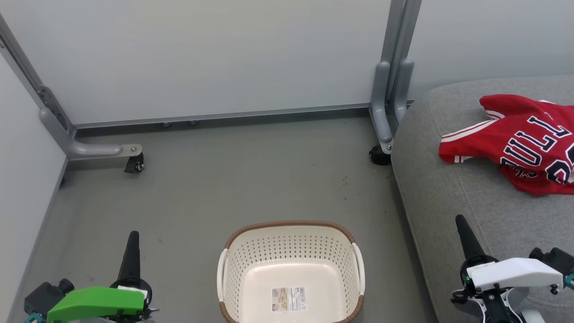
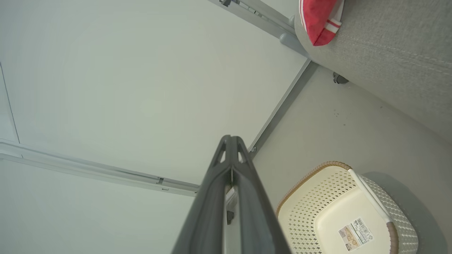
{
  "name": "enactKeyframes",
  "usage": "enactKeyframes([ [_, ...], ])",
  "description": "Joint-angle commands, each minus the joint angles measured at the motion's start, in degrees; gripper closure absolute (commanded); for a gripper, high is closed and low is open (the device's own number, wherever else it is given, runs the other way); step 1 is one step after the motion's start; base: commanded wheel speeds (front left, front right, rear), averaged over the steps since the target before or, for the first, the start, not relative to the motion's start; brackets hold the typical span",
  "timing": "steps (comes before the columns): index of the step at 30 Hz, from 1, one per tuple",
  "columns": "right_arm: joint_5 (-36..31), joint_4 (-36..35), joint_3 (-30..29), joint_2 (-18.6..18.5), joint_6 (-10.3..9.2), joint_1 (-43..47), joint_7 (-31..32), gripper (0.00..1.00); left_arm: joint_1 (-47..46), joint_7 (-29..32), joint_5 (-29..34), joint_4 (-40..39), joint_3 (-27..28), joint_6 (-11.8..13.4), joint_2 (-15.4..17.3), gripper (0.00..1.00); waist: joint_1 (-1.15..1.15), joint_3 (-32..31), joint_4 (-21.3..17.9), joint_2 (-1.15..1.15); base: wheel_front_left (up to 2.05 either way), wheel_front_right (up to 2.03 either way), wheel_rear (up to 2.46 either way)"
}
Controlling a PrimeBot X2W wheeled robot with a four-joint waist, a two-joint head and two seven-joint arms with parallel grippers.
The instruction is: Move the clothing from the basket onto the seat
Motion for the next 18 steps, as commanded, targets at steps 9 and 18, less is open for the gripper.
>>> enactKeyframes([
  [9,5.89,0.24,-0.93,-0.32,0.03,-2.42,1.54,1.00,-2.81,1.50,-5.40,0.36,1.23,-0.61,0.34,1.00,0.00,0.47,-0.13,0.00,0.00,0.00,0.00],
  [18,10.41,0.73,-1.64,-0.26,0.03,-3.19,2.85,1.00,-3.76,2.70,-9.63,1.06,2.02,-0.80,0.28,1.00,0.00,0.93,-0.26,0.00,0.00,0.00,0.00],
])
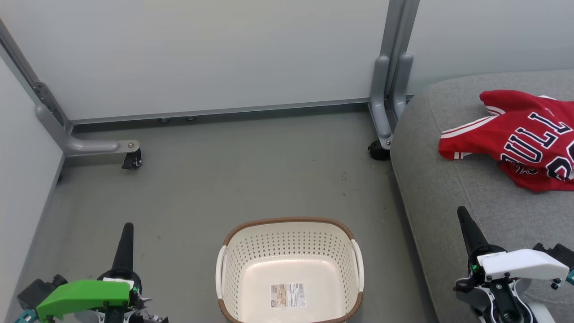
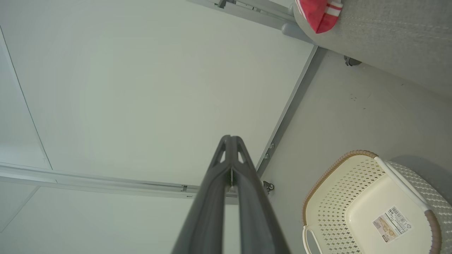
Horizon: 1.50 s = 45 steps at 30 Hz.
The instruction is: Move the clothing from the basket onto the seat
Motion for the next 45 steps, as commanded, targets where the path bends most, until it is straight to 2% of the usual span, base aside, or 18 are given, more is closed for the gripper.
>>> enactKeyframes([
  [1,1.30,-0.07,-0.33,-0.27,0.03,-1.14,0.44,1.00,-1.76,0.31,-1.33,0.01,0.36,-0.22,0.27,1.00,0.00,0.07,-0.02,0.00,0.00,0.00,0.00],
  [35,15.51,1.49,-2.73,0.10,0.02,-3.73,4.54,1.00,-4.74,4.40,-14.44,2.11,3.21,-1.17,-0.13,1.00,0.00,1.78,-0.49,0.00,0.00,0.00,0.00],
  [45,15.14,1.49,-2.97,0.31,0.02,-3.65,4.74,1.00,-4.61,4.57,-14.13,2.10,3.37,-1.18,-0.34,1.00,0.00,1.80,-0.49,0.00,0.00,0.00,0.00],
])
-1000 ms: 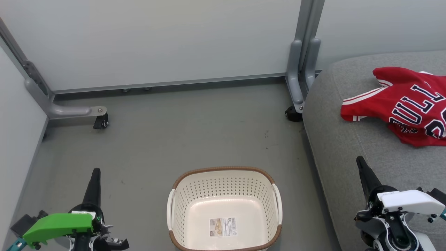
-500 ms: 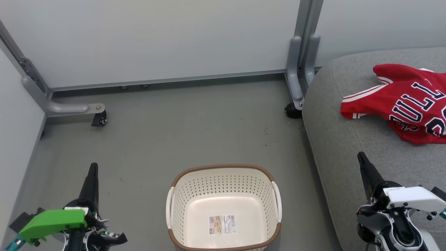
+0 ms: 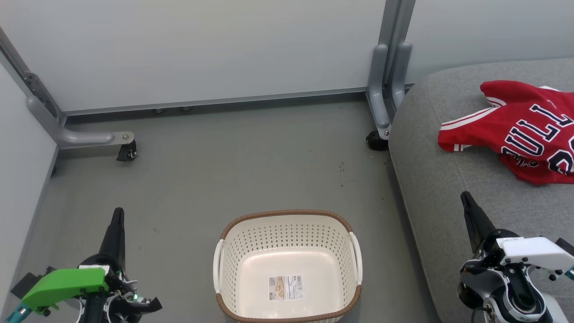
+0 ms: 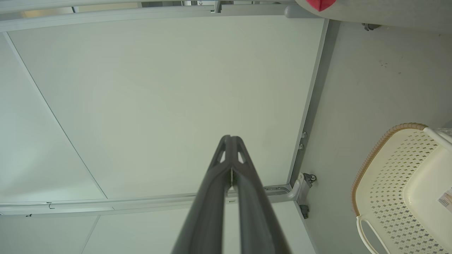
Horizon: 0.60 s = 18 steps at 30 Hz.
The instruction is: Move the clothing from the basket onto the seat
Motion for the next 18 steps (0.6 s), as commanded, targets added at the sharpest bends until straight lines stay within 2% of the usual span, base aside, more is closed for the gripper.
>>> enactKeyframes([
  [1,-0.05,0.12,-0.15,0.10,0.02,-0.33,0.27,1.00,-0.85,0.15,0.01,0.04,0.13,-0.36,-0.18,1.00,0.00,0.00,0.00,0.00,0.00,0.00,0.00],
  [18,-0.37,0.14,-0.50,0.35,0.02,-0.37,0.54,1.00,-0.87,0.42,0.41,0.07,0.45,-0.35,-0.41,1.00,0.00,-0.01,0.00,0.00,0.00,0.00,0.00],
])
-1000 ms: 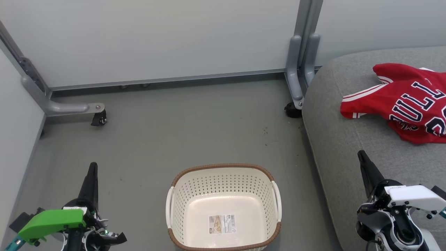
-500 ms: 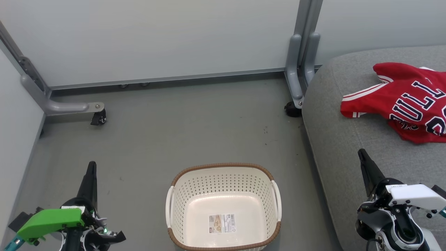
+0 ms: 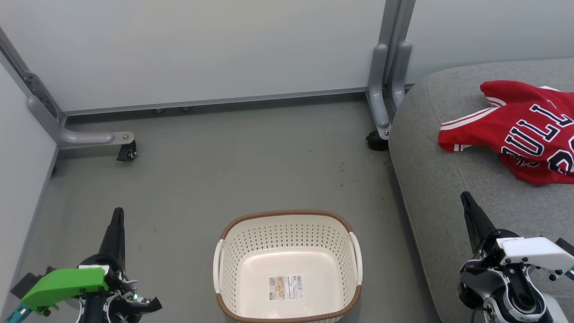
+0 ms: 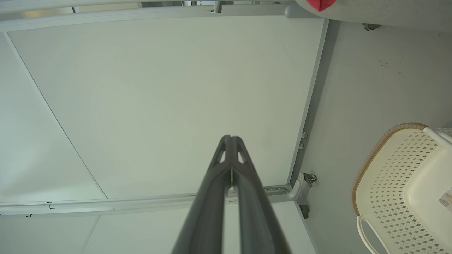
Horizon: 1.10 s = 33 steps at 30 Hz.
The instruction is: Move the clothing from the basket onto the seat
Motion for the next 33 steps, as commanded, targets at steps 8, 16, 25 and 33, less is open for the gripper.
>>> enactKeyframes([
  [8,-0.31,0.14,-0.31,0.22,0.02,-0.38,0.34,1.00,-0.82,0.32,0.44,0.05,0.28,-0.34,-0.26,1.00,0.00,0.00,0.00,0.00,0.00,0.00,0.00],
  [16,-0.44,0.14,-0.44,0.33,0.02,-0.39,0.48,1.00,-0.82,0.34,0.47,0.06,0.41,-0.34,-0.29,1.00,0.00,0.00,0.00,0.00,0.00,0.00,0.00],
  [25,-0.56,0.15,-0.57,0.42,0.02,-0.41,0.54,1.00,-0.83,0.45,0.59,0.07,0.55,-0.33,-0.34,1.00,0.00,0.00,0.00,0.00,0.00,0.00,0.00],
  [33,-0.61,0.16,-0.68,0.42,0.02,-0.42,0.68,1.00,-0.84,0.49,0.68,0.06,0.67,-0.32,-0.38,1.00,0.00,0.00,0.00,0.00,0.00,0.00,0.00],
])
